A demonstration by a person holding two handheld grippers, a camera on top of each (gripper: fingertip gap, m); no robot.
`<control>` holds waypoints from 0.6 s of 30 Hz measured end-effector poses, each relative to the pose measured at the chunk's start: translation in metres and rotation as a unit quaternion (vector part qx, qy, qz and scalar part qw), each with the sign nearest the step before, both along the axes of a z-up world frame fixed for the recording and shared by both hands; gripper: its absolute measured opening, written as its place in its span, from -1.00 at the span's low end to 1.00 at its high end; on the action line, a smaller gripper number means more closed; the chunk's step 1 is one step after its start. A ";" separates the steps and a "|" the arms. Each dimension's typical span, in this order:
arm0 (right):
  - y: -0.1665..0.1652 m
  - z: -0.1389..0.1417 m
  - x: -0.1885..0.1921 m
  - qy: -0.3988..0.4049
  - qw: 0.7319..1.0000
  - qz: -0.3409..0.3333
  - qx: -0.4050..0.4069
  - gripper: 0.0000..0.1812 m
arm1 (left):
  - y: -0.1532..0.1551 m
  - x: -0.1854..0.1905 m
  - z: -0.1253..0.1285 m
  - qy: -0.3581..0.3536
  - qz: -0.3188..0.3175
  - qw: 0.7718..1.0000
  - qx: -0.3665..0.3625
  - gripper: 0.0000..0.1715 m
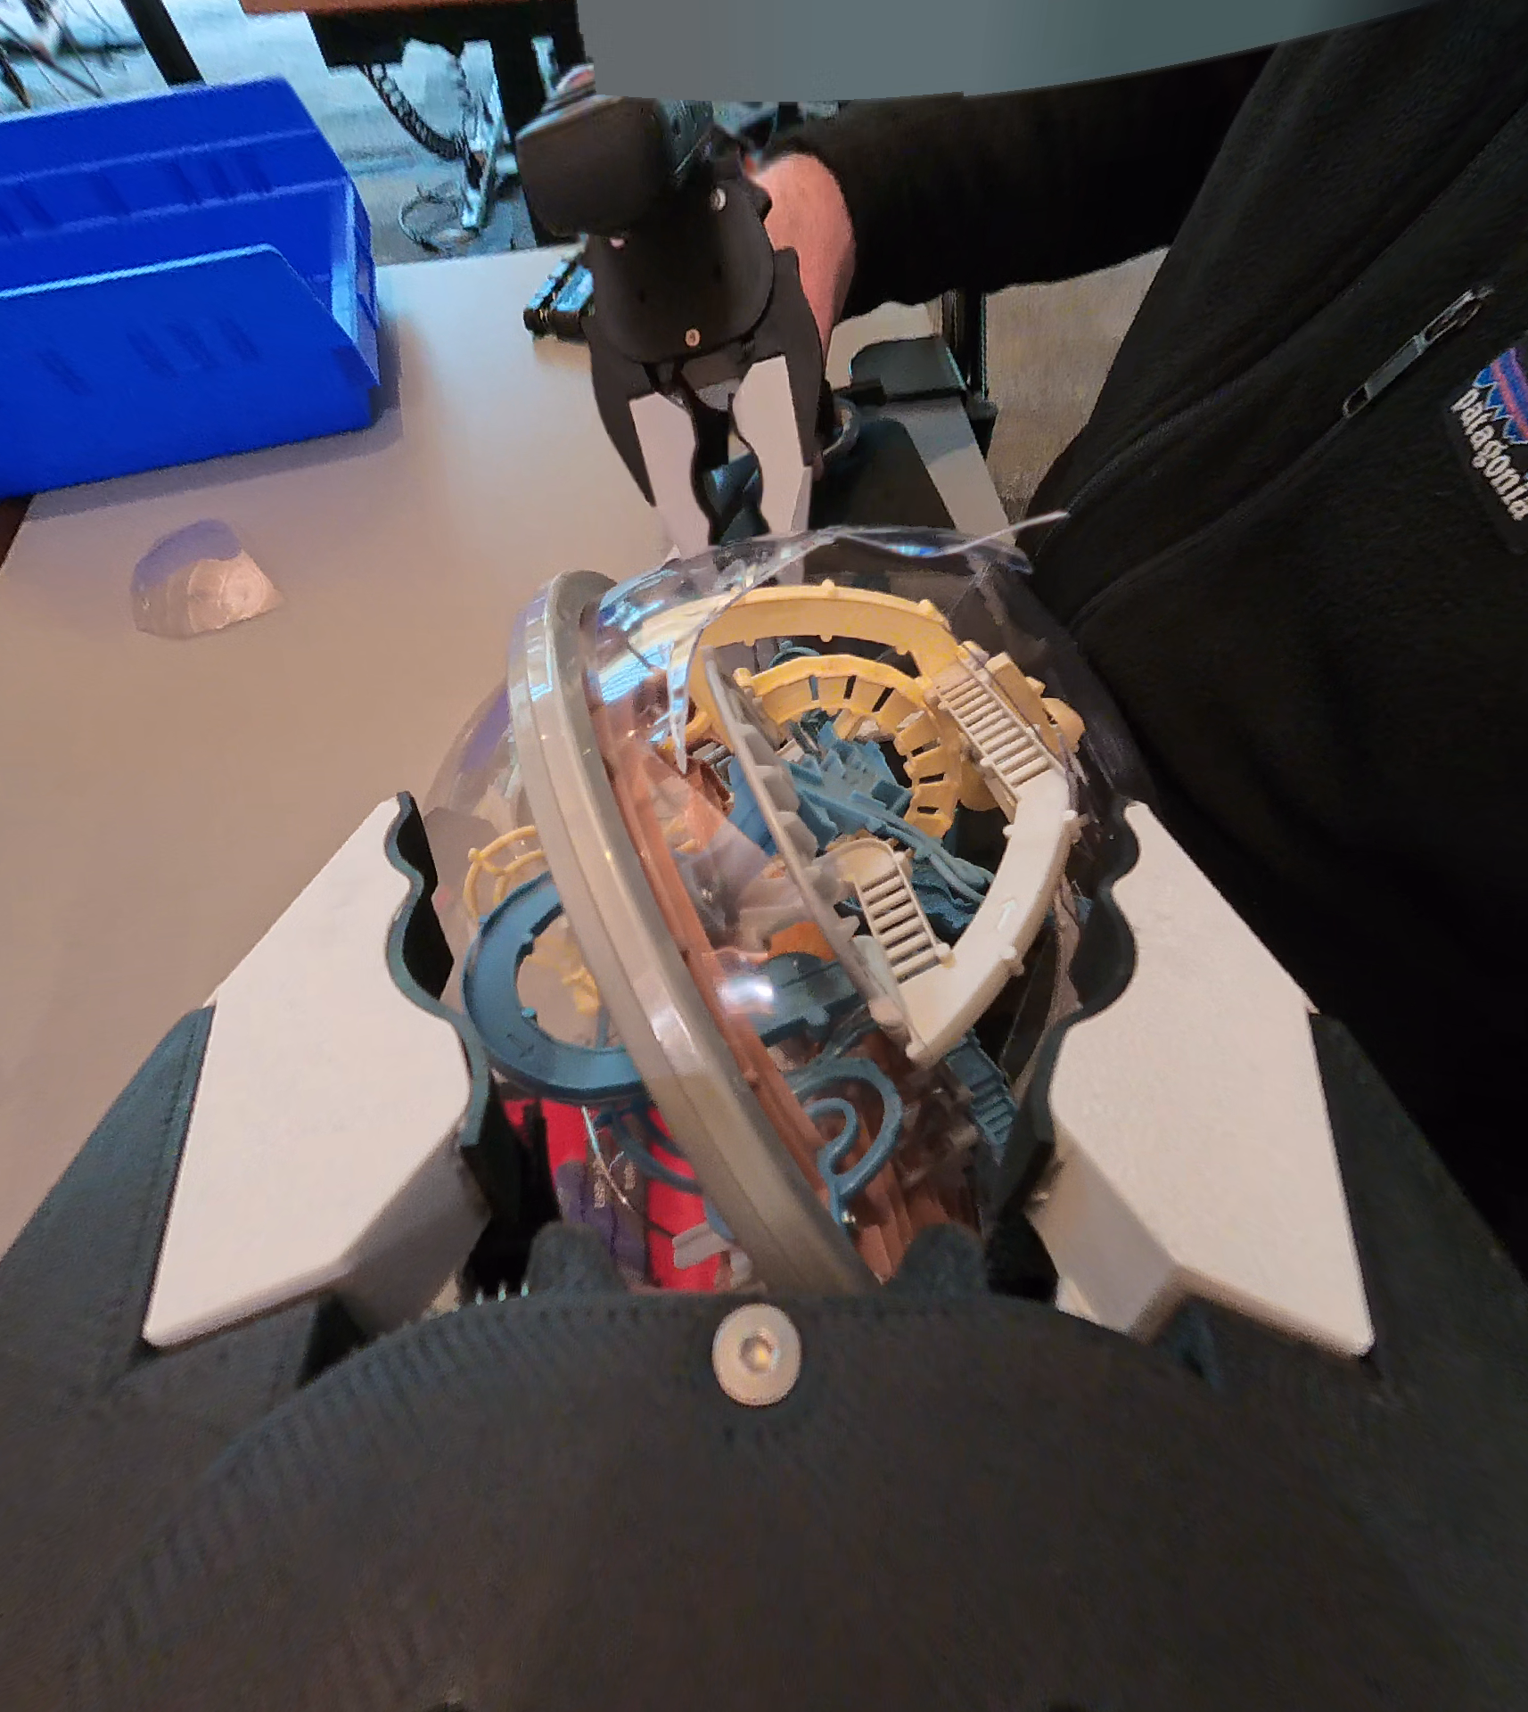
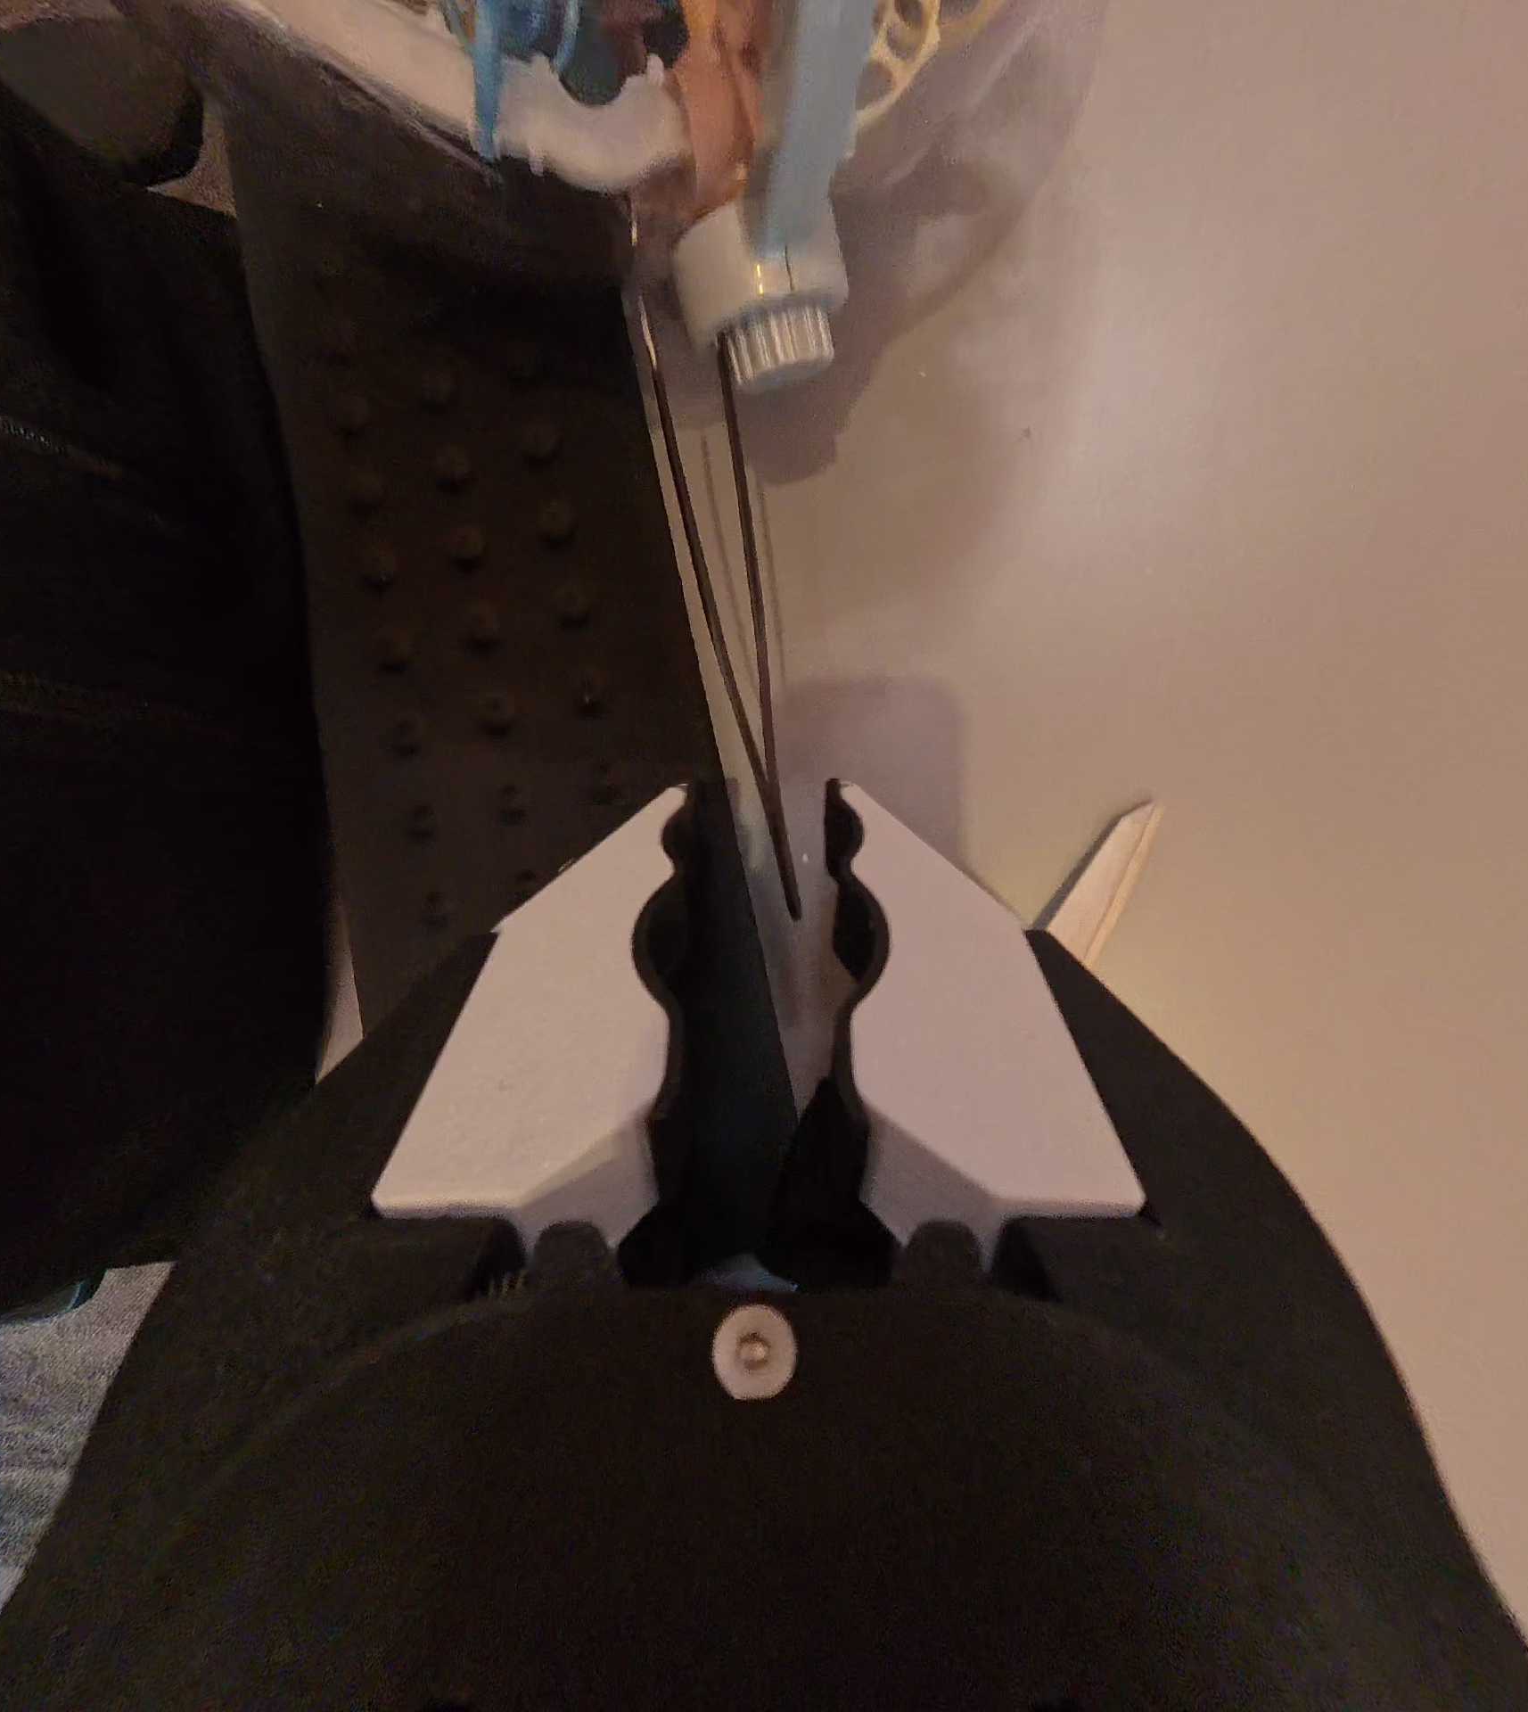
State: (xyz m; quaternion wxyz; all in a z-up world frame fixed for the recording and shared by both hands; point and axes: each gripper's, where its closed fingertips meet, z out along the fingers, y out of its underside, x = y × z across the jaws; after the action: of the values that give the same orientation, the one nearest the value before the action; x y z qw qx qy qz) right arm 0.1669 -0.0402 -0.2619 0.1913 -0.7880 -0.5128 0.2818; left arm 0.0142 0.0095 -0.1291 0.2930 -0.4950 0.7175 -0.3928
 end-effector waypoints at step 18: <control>-0.006 0.020 -0.019 0.063 0.995 -0.004 0.072 -1.00 | 0.013 -0.017 0.006 -0.111 0.003 0.992 -0.060 0.53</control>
State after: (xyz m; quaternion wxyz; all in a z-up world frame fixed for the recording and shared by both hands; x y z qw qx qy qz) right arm 0.1482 -0.0464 -0.2414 0.2813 -0.7548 -0.5154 0.2925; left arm -0.0025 0.0229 -0.1232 0.3421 -0.4670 0.6543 -0.4865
